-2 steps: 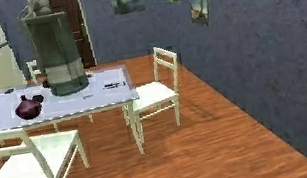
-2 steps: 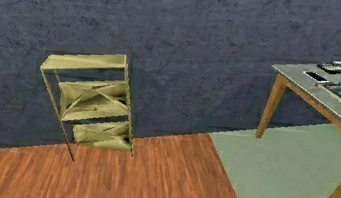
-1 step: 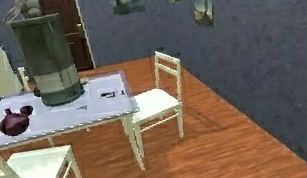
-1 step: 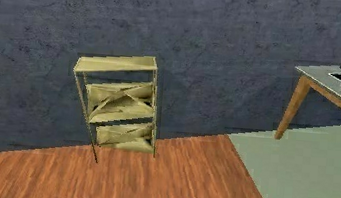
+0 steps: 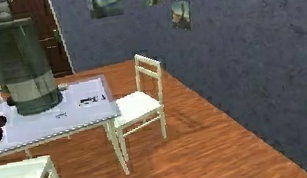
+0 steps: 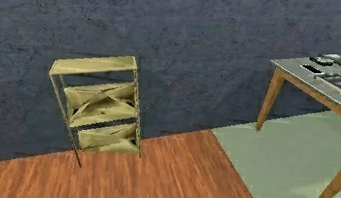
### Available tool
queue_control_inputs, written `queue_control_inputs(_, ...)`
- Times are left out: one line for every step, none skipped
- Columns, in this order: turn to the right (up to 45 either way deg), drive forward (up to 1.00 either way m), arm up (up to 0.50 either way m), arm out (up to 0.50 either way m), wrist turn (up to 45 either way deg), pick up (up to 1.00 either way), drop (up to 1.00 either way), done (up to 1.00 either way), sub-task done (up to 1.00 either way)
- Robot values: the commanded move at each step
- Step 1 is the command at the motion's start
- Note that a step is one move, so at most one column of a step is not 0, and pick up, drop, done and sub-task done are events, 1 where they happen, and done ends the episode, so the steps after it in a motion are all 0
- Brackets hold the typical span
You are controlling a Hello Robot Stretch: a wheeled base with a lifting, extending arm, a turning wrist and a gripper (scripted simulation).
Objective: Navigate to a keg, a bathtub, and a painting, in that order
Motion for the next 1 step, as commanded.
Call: queue_control_inputs(0.0, 0.7, 0.0, 0.0, 0.0, 0.0, 0.0, 0.0, 0.0)
